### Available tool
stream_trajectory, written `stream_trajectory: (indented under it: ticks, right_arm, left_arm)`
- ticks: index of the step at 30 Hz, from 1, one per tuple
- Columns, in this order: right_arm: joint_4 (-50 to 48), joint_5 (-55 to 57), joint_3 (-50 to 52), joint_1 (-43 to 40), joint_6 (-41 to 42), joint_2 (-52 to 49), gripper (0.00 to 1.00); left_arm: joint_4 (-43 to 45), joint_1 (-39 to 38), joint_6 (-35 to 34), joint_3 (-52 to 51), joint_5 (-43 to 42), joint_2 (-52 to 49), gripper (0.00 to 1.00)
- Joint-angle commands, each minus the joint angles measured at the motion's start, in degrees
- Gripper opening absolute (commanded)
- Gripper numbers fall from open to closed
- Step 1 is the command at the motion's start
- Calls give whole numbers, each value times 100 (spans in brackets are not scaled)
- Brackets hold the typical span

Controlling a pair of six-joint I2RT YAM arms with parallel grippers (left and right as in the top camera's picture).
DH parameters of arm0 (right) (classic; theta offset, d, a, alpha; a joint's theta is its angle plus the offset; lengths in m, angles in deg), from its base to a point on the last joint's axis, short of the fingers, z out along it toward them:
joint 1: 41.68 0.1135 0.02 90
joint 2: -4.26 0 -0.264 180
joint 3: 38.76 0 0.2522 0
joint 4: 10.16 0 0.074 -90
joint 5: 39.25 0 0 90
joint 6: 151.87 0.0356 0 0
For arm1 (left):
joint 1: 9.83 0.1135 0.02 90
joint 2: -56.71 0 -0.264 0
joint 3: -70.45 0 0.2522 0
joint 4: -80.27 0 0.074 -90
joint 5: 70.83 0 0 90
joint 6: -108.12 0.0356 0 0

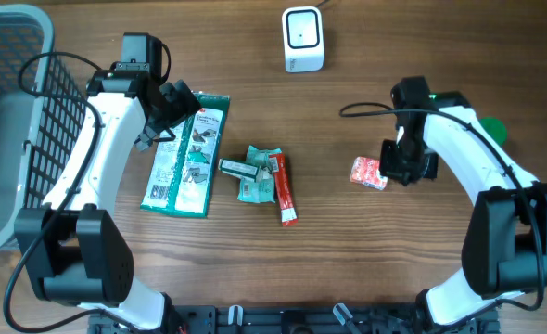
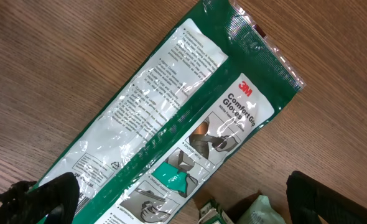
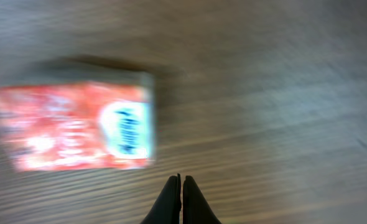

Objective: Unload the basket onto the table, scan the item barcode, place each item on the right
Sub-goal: 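Move the right gripper to the red Kleenex pack and grasp it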

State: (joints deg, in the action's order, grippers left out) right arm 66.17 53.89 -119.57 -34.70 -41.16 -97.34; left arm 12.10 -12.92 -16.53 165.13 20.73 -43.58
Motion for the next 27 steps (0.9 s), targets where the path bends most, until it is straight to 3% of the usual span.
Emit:
stream_trajectory:
  ticks: [1,4,13,19,21,23,27]
  right_arm:
    - [-212,435,297,-31,544,46,4]
    - [-643,382,649,-28,743,46,7]
    - [-1572,-2238,1019,345,776,46,5]
    - [-2315,-2310,1019,1349,776,46,14]
    - [-2483,-2328,968,1609,647,55,4]
    - [-2328,-2492,708,1593,146,127,5]
    - [-1526,-2044,-37,1108,-575,492,22]
  left_arm:
    - [-2,0,-55,-9,-4,0,100]
    - [-2,0,-55,-11,-4,0,100]
    - [-2,0,-55,-9,-4,0,100]
    - [-2,0,-55,-9,-4,0,100]
    - [-2,0,-55,-9,-4,0,100]
    - [-2,0,-55,-11,-4,0,100]
    - [-2,0,-55,-9,-4,0,100]
